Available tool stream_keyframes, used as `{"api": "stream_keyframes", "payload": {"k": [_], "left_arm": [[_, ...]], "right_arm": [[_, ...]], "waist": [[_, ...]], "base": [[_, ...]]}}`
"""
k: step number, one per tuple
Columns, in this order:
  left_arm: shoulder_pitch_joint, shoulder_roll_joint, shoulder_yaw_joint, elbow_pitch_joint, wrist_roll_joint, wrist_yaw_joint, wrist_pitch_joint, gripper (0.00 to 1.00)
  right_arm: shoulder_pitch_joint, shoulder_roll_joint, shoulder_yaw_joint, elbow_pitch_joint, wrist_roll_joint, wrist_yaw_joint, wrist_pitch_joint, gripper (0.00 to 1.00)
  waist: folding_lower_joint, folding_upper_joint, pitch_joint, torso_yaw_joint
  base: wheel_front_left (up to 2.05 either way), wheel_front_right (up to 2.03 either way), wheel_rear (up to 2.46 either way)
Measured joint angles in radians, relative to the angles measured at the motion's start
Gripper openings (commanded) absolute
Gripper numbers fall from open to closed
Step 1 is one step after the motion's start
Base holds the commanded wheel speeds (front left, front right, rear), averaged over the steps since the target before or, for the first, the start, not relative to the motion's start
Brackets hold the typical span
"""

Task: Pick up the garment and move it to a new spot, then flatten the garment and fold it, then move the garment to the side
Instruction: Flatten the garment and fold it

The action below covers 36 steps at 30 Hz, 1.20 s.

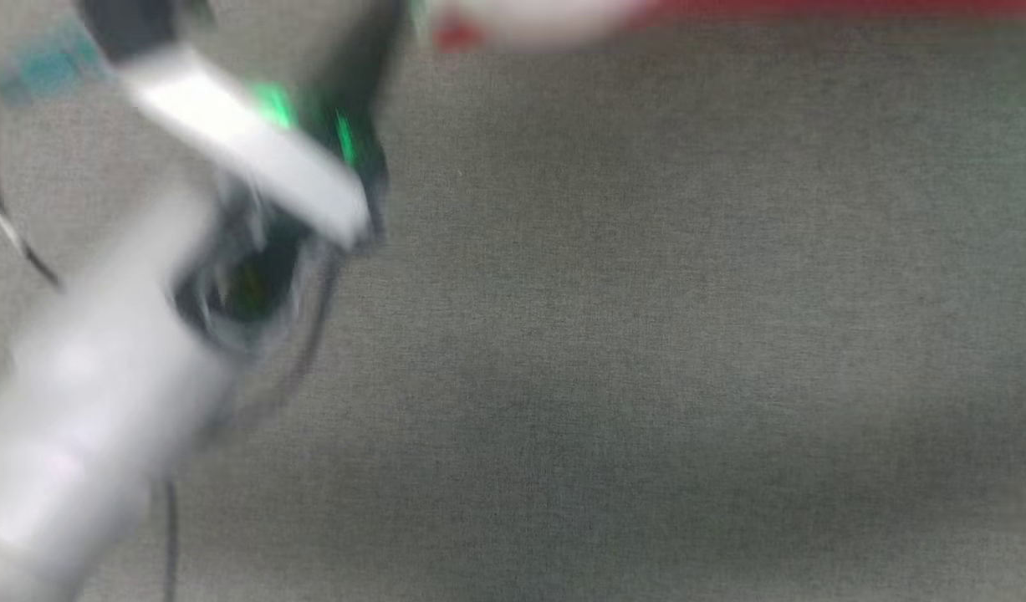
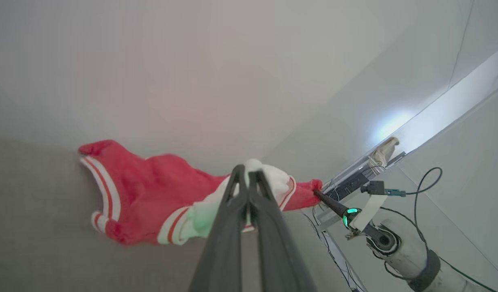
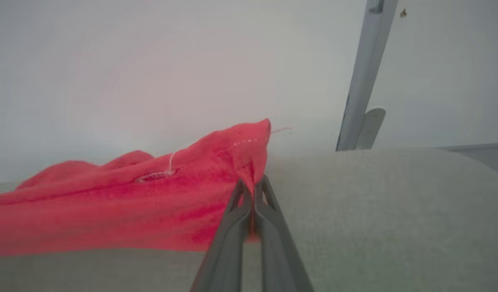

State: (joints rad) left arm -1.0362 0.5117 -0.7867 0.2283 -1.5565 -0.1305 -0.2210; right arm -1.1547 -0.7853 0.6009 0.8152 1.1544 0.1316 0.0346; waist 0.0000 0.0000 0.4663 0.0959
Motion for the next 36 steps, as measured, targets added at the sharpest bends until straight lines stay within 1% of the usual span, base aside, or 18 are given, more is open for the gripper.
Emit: {"api": "stream_keyframes", "payload": {"k": [3, 6, 8, 13, 16, 21, 22, 23, 26, 28, 31, 32, 36], "left_arm": [[0.154, 0.030, -0.024, -0.102, -0.004, 0.001, -0.016, 0.00], [0.275, 0.075, -0.056, -0.176, 0.012, 0.001, -0.025, 0.00], [0.357, 0.091, -0.069, -0.229, 0.019, 0.001, -0.032, 0.00], [0.544, 0.149, -0.096, -0.331, 0.074, 0.001, -0.038, 0.00], [0.659, 0.172, -0.077, -0.375, 0.101, 0.001, -0.041, 0.00], [0.837, 0.181, -0.004, -0.475, 0.149, 0.001, -0.041, 0.00], [0.893, 0.192, 0.005, -0.517, 0.172, 0.001, -0.041, 0.00], [0.913, 0.199, 0.012, -0.532, 0.188, 0.001, -0.041, 0.00], [0.928, 0.215, 0.017, -0.561, 0.212, 0.001, -0.041, 0.00], [0.898, 0.219, 0.016, -0.565, 0.213, 0.001, -0.039, 0.00], [0.792, 0.213, 0.038, -0.542, 0.217, 0.001, -0.027, 0.00], [0.792, 0.213, 0.038, -0.542, 0.217, 0.001, -0.027, 0.00], [0.634, 0.184, 0.066, -0.466, 0.185, 0.001, 0.001, 0.00]], "right_arm": [[0.146, -0.038, 0.016, -0.085, 0.062, 0.000, 0.001, 0.00], [0.281, -0.084, 0.014, -0.171, 0.133, 0.000, -0.004, 0.00], [0.372, -0.113, 0.011, -0.226, 0.176, 0.000, -0.008, 0.00], [0.602, -0.180, 0.008, -0.363, 0.256, 0.000, -0.039, 0.00], [0.722, -0.207, 0.002, -0.431, 0.302, 0.000, -0.063, 0.00], [0.906, -0.263, -0.021, -0.533, 0.381, 0.000, -0.117, 0.00], [0.967, -0.282, -0.028, -0.574, 0.401, 0.000, -0.146, 0.00], [0.991, -0.292, -0.034, -0.589, 0.411, 0.000, -0.159, 0.00], [1.032, -0.319, -0.053, -0.625, 0.431, 0.000, -0.193, 0.00], [1.029, -0.332, -0.064, -0.641, 0.434, 0.000, -0.202, 0.00], [0.994, -0.337, -0.079, -0.650, 0.424, 0.000, -0.201, 0.00], [0.994, -0.337, -0.079, -0.650, 0.424, 0.000, -0.201, 0.00], [0.872, -0.321, -0.095, -0.628, 0.399, 0.000, -0.172, 0.00]], "waist": [[0.0000, 0.0000, -0.013, -0.001], [0.0000, 0.0000, -0.028, -0.004], [0.0000, 0.0000, -0.041, -0.007], [0.0000, 0.0000, -0.070, -0.015], [0.0000, 0.0000, -0.084, -0.025], [0.0000, 0.0001, -0.090, -0.038], [0.0000, 0.0000, -0.091, -0.042], [0.0000, 0.0000, -0.092, -0.044], [0.0000, 0.0000, -0.094, -0.051], [0.0000, 0.0000, -0.093, -0.054], [0.0000, 0.0000, -0.090, -0.058], [0.0000, 0.0000, -0.090, -0.058], [0.0000, 0.0000, -0.082, -0.066]], "base": [[0.00, 0.00, 0.00], [0.00, 0.00, 0.00], [0.00, 0.00, 0.00], [0.00, 0.00, 0.00], [0.00, 0.00, 0.00], [0.00, 0.00, 0.00], [0.00, 0.00, 0.00], [0.00, 0.00, 0.00], [0.00, 0.00, 0.00], [0.00, 0.00, 0.00], [0.00, 0.00, 0.00], [0.00, 0.00, 0.00], [0.00, 0.00, 0.00]]}}
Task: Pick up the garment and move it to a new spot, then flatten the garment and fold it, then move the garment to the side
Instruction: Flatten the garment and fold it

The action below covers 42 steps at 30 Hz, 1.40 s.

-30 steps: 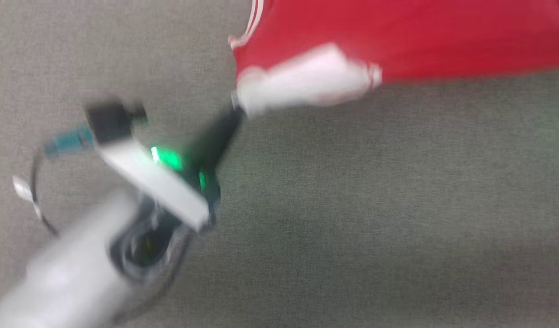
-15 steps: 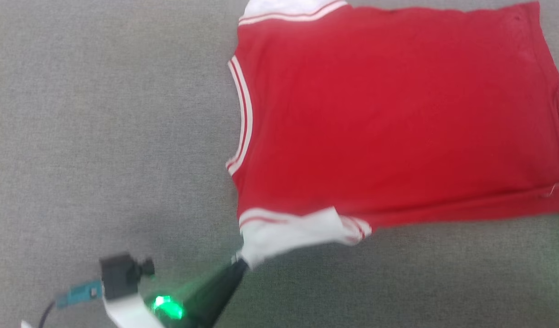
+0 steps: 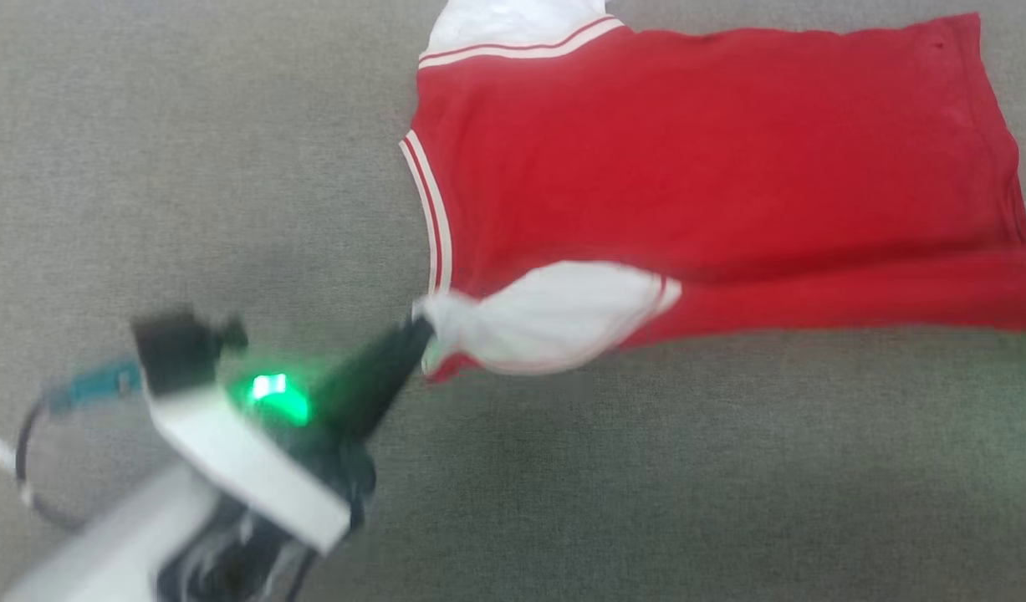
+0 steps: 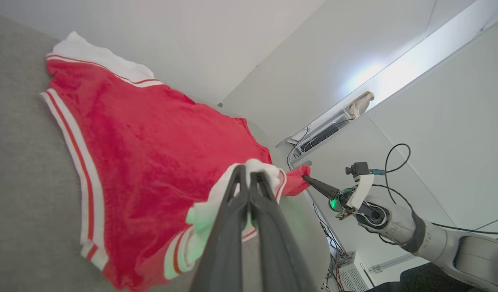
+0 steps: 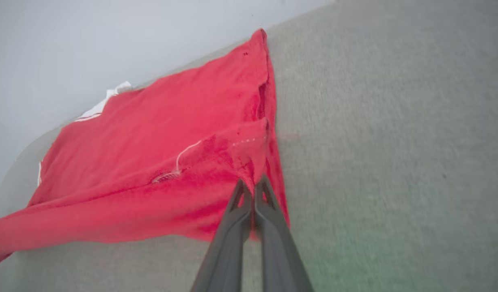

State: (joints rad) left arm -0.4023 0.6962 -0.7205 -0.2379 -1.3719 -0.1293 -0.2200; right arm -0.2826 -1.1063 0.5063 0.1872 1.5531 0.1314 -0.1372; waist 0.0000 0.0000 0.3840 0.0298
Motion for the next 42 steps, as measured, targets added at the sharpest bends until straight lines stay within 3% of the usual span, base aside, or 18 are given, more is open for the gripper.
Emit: {"api": "stream_keyframes", "payload": {"k": [10, 16, 23, 24, 25, 26, 27, 28, 29, 34, 37, 39, 42], "left_arm": [[-0.303, -0.113, -0.005, 0.342, -0.051, 0.000, 0.042, 0.00], [-0.381, -0.176, -0.044, 0.517, -0.042, 0.000, 0.019, 0.00], [-0.442, -0.195, -0.116, 0.665, -0.017, 0.000, 0.016, 0.00], [-0.450, -0.195, -0.131, 0.678, -0.004, 0.000, 0.017, 0.20], [-0.460, -0.193, -0.150, 0.694, 0.013, 0.000, 0.017, 0.49], [-0.468, -0.190, -0.165, 0.706, 0.026, 0.000, 0.017, 0.49], [-0.475, -0.184, -0.178, 0.717, 0.030, 0.000, 0.016, 0.78], [-0.483, -0.175, -0.188, 0.729, 0.040, 0.000, 0.015, 0.89], [-0.495, -0.161, -0.204, 0.746, 0.067, 0.000, 0.016, 1.00], [-0.564, -0.089, -0.288, 0.752, 0.153, 0.000, 0.084, 1.00], [-0.592, -0.054, -0.300, 0.713, 0.134, 0.000, 0.177, 1.00], [-0.597, -0.047, -0.334, 0.666, 0.121, 0.026, 0.291, 1.00], [-0.596, -0.042, -0.372, 0.592, 0.053, 0.101, 0.480, 1.00]], "right_arm": [[-0.281, 0.142, 0.036, 0.164, -0.100, 0.000, 0.109, 0.00], [-0.345, 0.201, 0.063, 0.233, -0.146, -0.001, 0.121, 0.00], [-0.380, 0.233, 0.101, 0.271, -0.194, -0.001, 0.116, 0.00], [-0.382, 0.235, 0.109, 0.271, -0.207, -0.001, 0.115, 0.08], [-0.382, 0.235, 0.116, 0.271, -0.223, -0.001, 0.107, 0.41], [-0.382, 0.236, 0.120, 0.272, -0.232, -0.001, 0.098, 0.41], [-0.382, 0.235, 0.123, 0.273, -0.236, -0.001, 0.091, 0.77], [-0.382, 0.234, 0.124, 0.272, -0.239, -0.001, 0.081, 1.00], [-0.380, 0.232, 0.125, 0.272, -0.244, -0.001, 0.072, 1.00], [-0.348, 0.212, 0.129, 0.263, -0.262, -0.001, 0.039, 1.00], [-0.325, 0.202, 0.115, 0.256, -0.259, -0.001, 0.020, 1.00], [-0.312, 0.192, 0.105, 0.250, -0.251, -0.001, 0.012, 1.00], [-0.298, 0.187, 0.093, 0.241, -0.249, -0.001, 0.005, 1.00]], "waist": [[0.0000, 0.0000, 0.058, -0.010], [0.0000, 0.0000, 0.102, -0.013], [0.0000, 0.0000, 0.116, -0.019], [0.0000, 0.0000, 0.112, -0.020], [0.0000, 0.0000, 0.107, -0.019], [0.0000, 0.0000, 0.100, -0.019], [0.0000, 0.0000, 0.093, -0.018], [0.0000, 0.0000, 0.084, -0.016], [0.0000, 0.0000, 0.075, -0.014], [0.0000, 0.0000, 0.014, -0.003], [0.0000, 0.0000, -0.023, 0.006], [0.0000, 0.0000, -0.045, 0.012], [0.0000, 0.0000, -0.062, 0.019]], "base": [[0.00, 0.00, 0.00], [0.00, 0.00, 0.00], [0.00, 0.00, 0.00], [0.00, 0.00, 0.00], [0.00, 0.00, 0.00], [0.00, 0.00, 0.00], [0.00, 0.00, 0.00], [0.00, 0.00, 0.00], [0.00, 0.00, 0.00], [0.00, 0.00, 0.00], [0.00, 0.00, 0.00], [0.00, 0.00, 0.00], [0.00, 0.00, 0.00]]}}
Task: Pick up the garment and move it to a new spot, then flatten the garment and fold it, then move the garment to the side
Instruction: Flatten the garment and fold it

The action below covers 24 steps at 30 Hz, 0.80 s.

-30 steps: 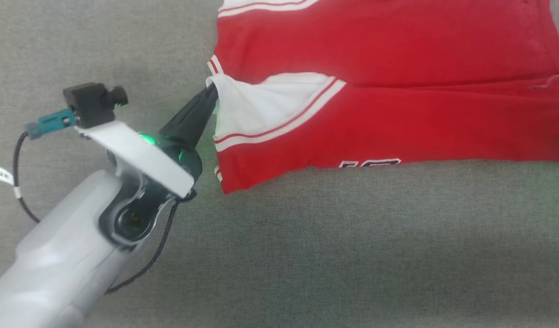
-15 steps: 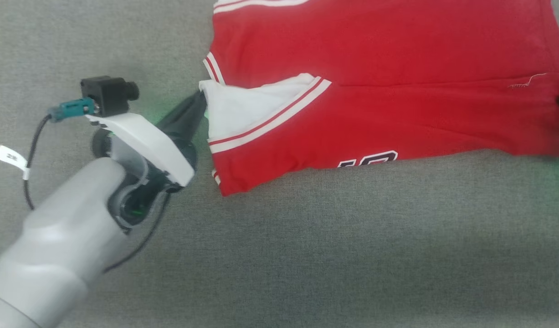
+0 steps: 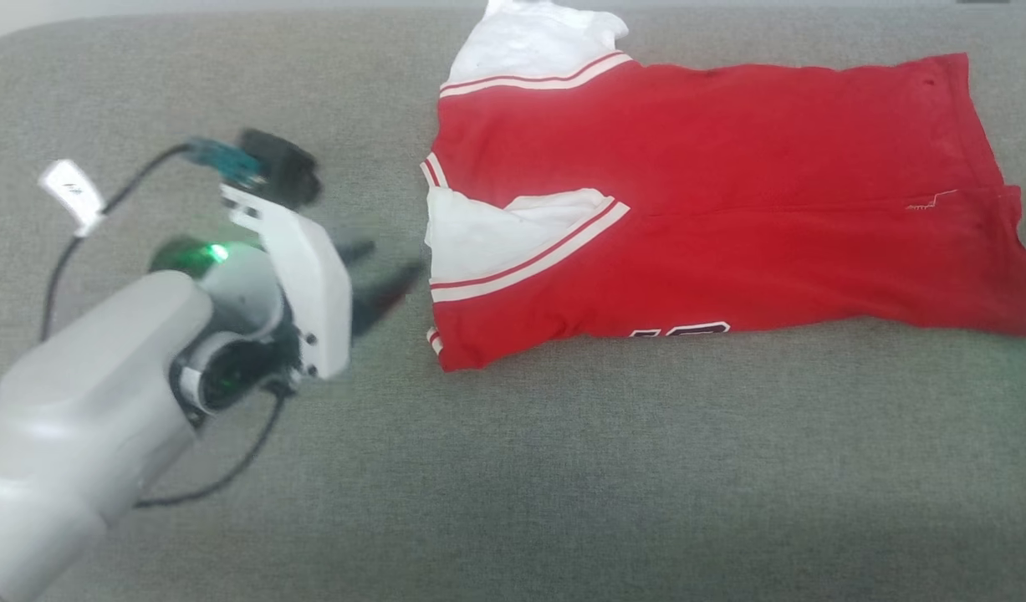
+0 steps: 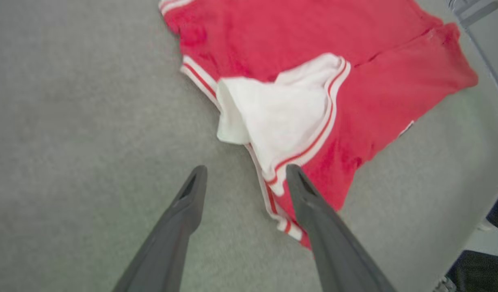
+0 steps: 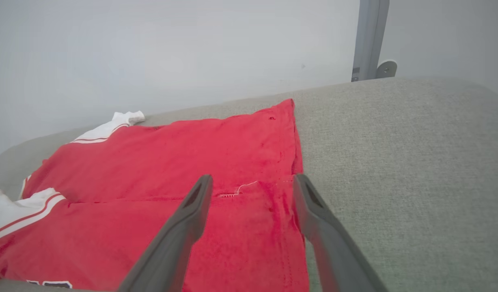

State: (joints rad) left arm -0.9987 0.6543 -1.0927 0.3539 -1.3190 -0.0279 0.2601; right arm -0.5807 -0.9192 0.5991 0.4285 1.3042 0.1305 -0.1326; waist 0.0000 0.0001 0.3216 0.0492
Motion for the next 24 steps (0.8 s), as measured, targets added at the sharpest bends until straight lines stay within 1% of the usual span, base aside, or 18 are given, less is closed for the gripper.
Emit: {"api": "stream_keyframes", "payload": {"k": [1, 2, 3, 5, 8, 11, 13, 14, 15, 16, 17, 18, 22, 24], "left_arm": [[0.003, 0.004, -0.007, -0.028, -0.023, 0.025, 0.057, 1.00], [0.009, 0.006, -0.009, -0.050, -0.065, 0.058, 0.110, 1.00], [0.014, 0.010, -0.018, -0.071, -0.080, 0.081, 0.152, 1.00], [0.016, 0.022, -0.025, -0.101, -0.110, 0.124, 0.209, 1.00], [0.037, 0.032, -0.002, -0.124, -0.185, 0.148, 0.248, 1.00], [0.048, 0.034, 0.012, -0.120, -0.212, 0.163, 0.257, 1.00], [0.053, 0.043, 0.016, -0.114, -0.229, 0.164, 0.269, 1.00], [0.053, 0.046, 0.018, -0.110, -0.234, 0.165, 0.274, 0.83], [0.054, 0.052, 0.016, -0.106, -0.235, 0.166, 0.282, 0.48], [0.054, 0.057, 0.014, -0.105, -0.235, 0.163, 0.290, 0.35], [0.055, 0.059, 0.016, -0.103, -0.239, 0.162, 0.294, 0.09], [0.056, 0.060, 0.018, -0.100, -0.247, 0.158, 0.298, 0.00], [0.066, 0.048, 0.025, -0.095, -0.258, 0.137, 0.296, 0.00], [0.066, 0.038, 0.025, -0.097, -0.256, 0.131, 0.295, 0.00]], "right_arm": [[0.001, 0.002, -0.003, -0.004, 0.000, 0.000, -0.001, 1.00], [0.001, 0.004, -0.007, -0.009, 0.000, 0.000, -0.001, 1.00], [0.001, 0.004, -0.009, -0.013, -0.001, 0.000, -0.001, 1.00], [-0.003, 0.008, -0.011, -0.030, -0.005, 0.000, -0.001, 1.00], [-0.013, 0.018, -0.011, -0.044, -0.014, 0.000, 0.002, 1.00], [-0.014, 0.021, -0.016, -0.045, -0.015, 0.000, 0.002, 1.00], [-0.014, 0.023, -0.020, -0.045, -0.020, 0.000, 0.002, 1.00], [-0.014, 0.023, -0.022, -0.044, -0.020, 0.000, 0.001, 1.00], [-0.013, 0.024, -0.023, -0.044, -0.020, 0.000, 0.001, 1.00], [-0.012, 0.023, -0.023, -0.044, -0.020, 0.000, 0.001, 1.00], [-0.012, 0.022, -0.024, -0.045, -0.020, 0.000, 0.001, 1.00], [-0.012, 0.021, -0.024, -0.045, -0.021, 0.000, 0.003, 1.00], [-0.007, 0.000, -0.006, -0.058, -0.035, 0.000, 0.052, 1.00], [-0.012, -0.018, 0.016, -0.067, -0.053, 0.000, 0.102, 1.00]], "waist": [[0.0001, 0.0000, -0.001, -0.001], [0.0000, 0.0000, 0.000, -0.005], [0.0000, 0.0000, 0.004, -0.010], [0.0001, 0.0000, 0.014, -0.022], [0.0000, 0.0000, 0.034, -0.046], [0.0001, 0.0000, 0.056, -0.073], [0.0000, 0.0000, 0.069, -0.090], [0.0001, 0.0000, 0.075, -0.098], [0.0000, 0.0000, 0.080, -0.105], [0.0000, 0.0000, 0.084, -0.112], [0.0000, 0.0000, 0.088, -0.117], [0.0001, 0.0000, 0.091, -0.120], [0.0000, 0.0000, 0.095, -0.119], [0.0000, 0.0000, 0.097, -0.114]], "base": [[0.00, 0.00, 0.00], [0.00, 0.00, 0.00], [0.00, 0.00, 0.00], [0.00, 0.00, 0.00], [0.00, 0.00, 0.00], [0.00, 0.00, 0.00], [0.00, 0.00, 0.00], [0.00, 0.00, 0.00], [0.00, 0.00, 0.00], [0.00, 0.00, 0.00], [0.00, 0.00, 0.00], [0.00, 0.00, 0.00], [0.00, 0.00, 0.00], [0.00, 0.00, 0.00]]}}
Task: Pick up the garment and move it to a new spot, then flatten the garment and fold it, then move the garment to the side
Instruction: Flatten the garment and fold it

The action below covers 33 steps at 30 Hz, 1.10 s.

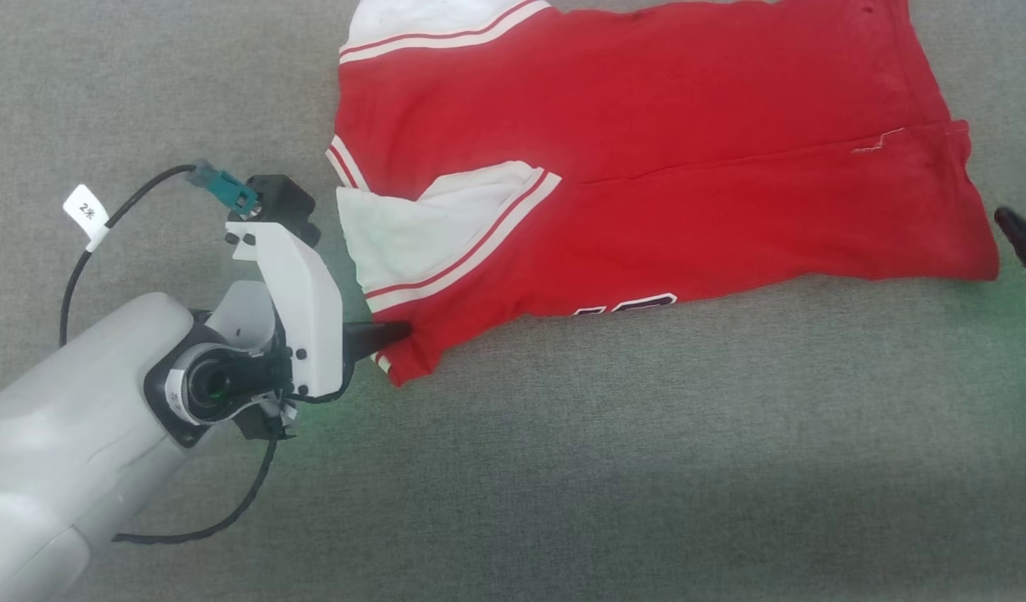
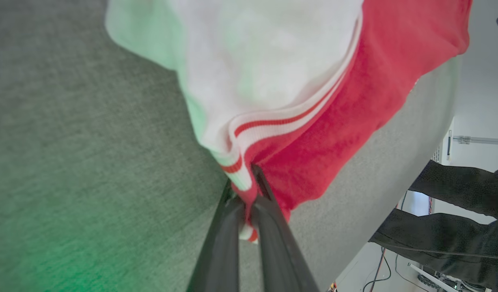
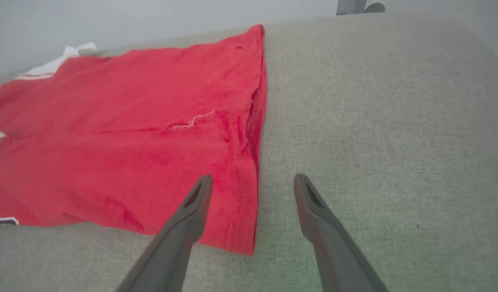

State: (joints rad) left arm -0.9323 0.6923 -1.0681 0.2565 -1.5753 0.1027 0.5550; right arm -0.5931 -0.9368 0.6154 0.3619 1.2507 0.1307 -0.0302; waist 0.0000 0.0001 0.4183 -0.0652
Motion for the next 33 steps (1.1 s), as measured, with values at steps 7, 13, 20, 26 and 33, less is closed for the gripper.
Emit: {"api": "stream_keyframes", "payload": {"k": [7, 13, 20, 26, 33], "left_arm": [[-0.009, -0.020, -0.005, -0.011, 0.018, -0.023, -0.012, 0.00], [-0.019, -0.058, -0.012, 0.006, 0.041, -0.064, -0.039, 0.00], [-0.017, -0.080, -0.013, 0.034, 0.045, -0.101, -0.057, 0.00], [0.031, -0.055, -0.007, 0.029, 0.039, -0.133, -0.090, 0.00], [0.139, 0.062, -0.004, -0.128, 0.023, -0.131, -0.126, 0.00]], "right_arm": [[-0.071, -0.050, 0.092, -0.010, -0.062, 0.000, 0.263, 1.00], [-0.135, -0.055, 0.150, 0.002, -0.072, 0.000, 0.465, 1.00], [-0.147, -0.040, 0.154, 0.027, -0.071, 0.000, 0.470, 0.00], [-0.102, -0.049, 0.152, 0.026, -0.044, 0.000, 0.435, 0.00], [0.017, -0.133, 0.152, -0.051, -0.009, 0.000, 0.405, 0.00]], "waist": [[0.0000, 0.0000, 0.015, 0.024], [0.0000, 0.0000, 0.033, 0.054], [0.0000, 0.0000, 0.023, 0.068], [0.0000, 0.0000, -0.019, 0.072], [0.0000, 0.0000, -0.074, 0.074]], "base": [[0.00, 0.00, 0.00], [0.00, 0.00, 0.00], [0.00, 0.00, 0.00], [0.00, 0.00, 0.00], [0.00, 0.00, 0.00]]}}
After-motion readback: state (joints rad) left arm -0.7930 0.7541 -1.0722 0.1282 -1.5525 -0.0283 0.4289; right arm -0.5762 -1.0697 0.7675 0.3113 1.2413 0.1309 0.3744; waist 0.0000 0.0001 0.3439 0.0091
